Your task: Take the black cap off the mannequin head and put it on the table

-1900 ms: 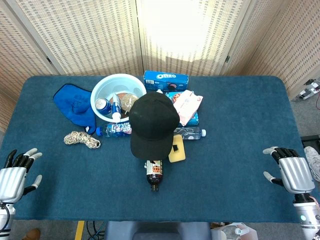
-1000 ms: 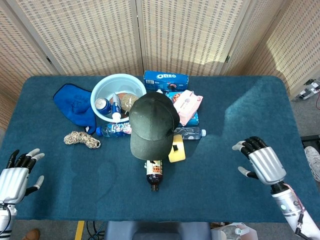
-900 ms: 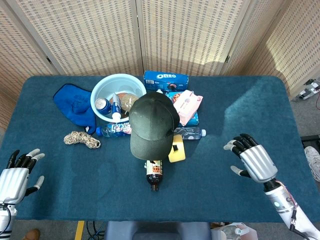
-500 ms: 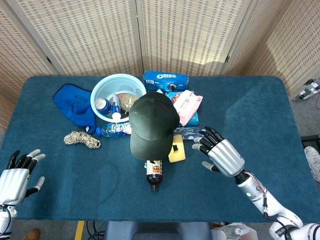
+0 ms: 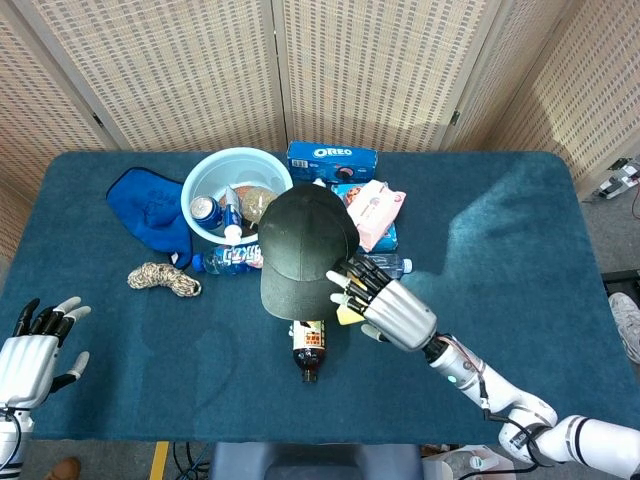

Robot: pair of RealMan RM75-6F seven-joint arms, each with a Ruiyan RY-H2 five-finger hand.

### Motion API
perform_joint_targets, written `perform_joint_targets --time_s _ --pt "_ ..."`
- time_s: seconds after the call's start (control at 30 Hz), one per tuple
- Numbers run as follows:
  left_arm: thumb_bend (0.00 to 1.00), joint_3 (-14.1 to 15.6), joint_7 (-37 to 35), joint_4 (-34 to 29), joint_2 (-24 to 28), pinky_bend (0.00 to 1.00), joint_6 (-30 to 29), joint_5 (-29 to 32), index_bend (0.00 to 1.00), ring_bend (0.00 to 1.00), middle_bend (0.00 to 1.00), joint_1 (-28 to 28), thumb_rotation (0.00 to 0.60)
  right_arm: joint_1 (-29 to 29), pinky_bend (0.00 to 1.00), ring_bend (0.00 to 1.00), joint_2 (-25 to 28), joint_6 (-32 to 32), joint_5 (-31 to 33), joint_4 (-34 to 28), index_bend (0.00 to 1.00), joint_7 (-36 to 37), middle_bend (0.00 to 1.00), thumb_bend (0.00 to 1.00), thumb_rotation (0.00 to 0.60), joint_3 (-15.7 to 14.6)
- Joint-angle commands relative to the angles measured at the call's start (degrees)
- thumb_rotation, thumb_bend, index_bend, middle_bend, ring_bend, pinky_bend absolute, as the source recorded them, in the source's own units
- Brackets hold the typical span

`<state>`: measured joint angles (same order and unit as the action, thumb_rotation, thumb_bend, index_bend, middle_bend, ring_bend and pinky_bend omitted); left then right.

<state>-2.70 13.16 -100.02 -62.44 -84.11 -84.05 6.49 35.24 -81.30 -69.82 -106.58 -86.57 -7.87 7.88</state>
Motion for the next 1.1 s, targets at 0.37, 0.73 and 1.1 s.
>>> perform_joint_targets --time_s 0.37,0.73,1.1 --pt "0.29 -0.2 -0.2 -0.2 0.4 0.02 0.5 0.4 0.25 0.16 0.16 0.3 0.6 5.8 0.0 0.0 -7.2 -1.4 -2.7 7.6 0.3 -1.0 0.1 0.0 0.6 0.4" --pt "0.29 -0.3 -0.9 0.2 0.7 0.02 0.9 0.8 0.25 0.16 0.16 0.5 0.6 8.8 0.0 0.0 -11.4 -1.6 -1.6 13.4 0.3 -0.1 0.11 0.0 0.6 0.0" --pt "0.29 -0.5 -1.2 0.5 0.6 0.02 1.5 0.9 0.25 0.16 0.16 1.0 0.6 11.4 0.0 0.0 -15.5 -4.7 -1.8 20.1 0.3 2.5 0.16 0.1 0.6 -0.2"
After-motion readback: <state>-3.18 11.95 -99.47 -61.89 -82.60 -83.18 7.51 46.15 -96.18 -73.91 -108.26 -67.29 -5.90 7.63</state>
